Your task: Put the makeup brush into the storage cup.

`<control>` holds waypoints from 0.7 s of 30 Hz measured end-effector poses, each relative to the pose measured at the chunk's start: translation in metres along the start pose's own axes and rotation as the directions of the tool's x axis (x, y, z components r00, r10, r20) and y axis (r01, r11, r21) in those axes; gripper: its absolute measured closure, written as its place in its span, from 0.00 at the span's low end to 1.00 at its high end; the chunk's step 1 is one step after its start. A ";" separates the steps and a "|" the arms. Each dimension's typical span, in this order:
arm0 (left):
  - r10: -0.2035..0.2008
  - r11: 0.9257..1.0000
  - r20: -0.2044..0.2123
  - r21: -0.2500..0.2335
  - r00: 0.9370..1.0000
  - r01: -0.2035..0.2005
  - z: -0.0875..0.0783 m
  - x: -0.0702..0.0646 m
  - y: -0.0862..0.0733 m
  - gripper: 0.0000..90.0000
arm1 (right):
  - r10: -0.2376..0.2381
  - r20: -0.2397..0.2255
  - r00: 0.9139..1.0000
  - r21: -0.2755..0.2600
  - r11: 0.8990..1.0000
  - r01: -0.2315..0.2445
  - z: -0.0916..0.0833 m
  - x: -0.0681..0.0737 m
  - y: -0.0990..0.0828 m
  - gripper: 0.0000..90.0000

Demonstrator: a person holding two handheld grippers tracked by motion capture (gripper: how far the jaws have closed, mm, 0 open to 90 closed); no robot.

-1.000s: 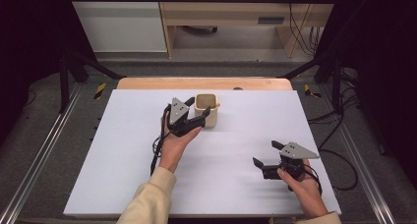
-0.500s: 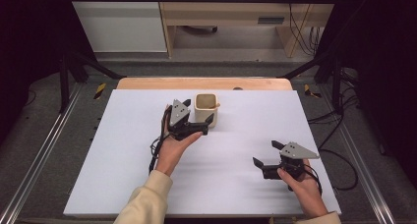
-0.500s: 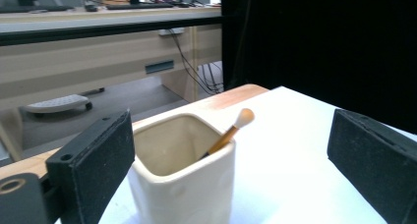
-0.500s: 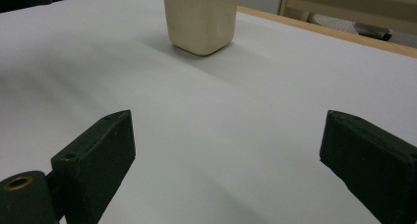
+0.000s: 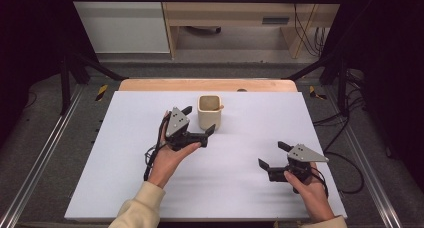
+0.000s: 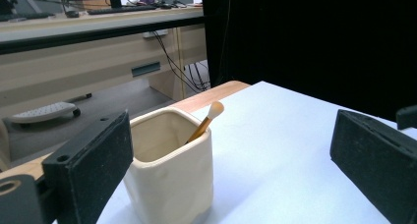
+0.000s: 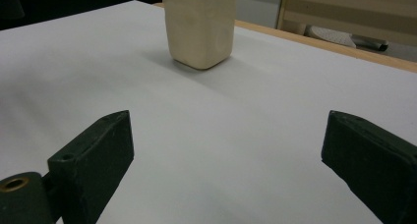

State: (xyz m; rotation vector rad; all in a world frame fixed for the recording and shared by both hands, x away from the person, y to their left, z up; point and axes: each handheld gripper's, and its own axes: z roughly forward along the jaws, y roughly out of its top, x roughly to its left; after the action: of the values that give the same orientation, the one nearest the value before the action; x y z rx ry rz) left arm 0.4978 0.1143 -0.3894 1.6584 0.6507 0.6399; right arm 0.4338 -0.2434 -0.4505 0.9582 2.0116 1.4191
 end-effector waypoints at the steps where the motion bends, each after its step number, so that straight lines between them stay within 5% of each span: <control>1: 0.003 1.000 0.002 0.001 1.000 -0.003 -0.003 0.000 0.001 0.02 | -0.002 0.000 1.000 -0.005 1.000 0.002 0.000 0.000 0.000 0.06; 5: 0.046 0.999 0.005 0.015 0.999 -0.046 -0.014 -0.001 0.001 0.02 | -0.003 -0.003 1.000 -0.009 1.000 0.003 -0.001 0.000 0.001 0.06; 15: 0.036 0.999 0.012 0.015 0.999 -0.036 -0.047 0.004 -0.003 0.02 | 0.001 0.006 1.000 -0.013 1.000 0.000 -0.002 -0.001 0.001 0.06; 21: 0.077 0.996 0.012 0.035 0.997 -0.077 -0.063 0.001 -0.005 0.02 | 0.000 0.003 1.000 -0.014 1.000 0.000 -0.004 -0.001 0.001 0.06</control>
State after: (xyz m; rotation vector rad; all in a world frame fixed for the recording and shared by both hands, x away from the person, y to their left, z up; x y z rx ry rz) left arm 0.4529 0.1587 -0.3835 1.7260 0.5956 0.6772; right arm 0.4319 -0.2462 -0.4487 0.9539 1.9967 1.4290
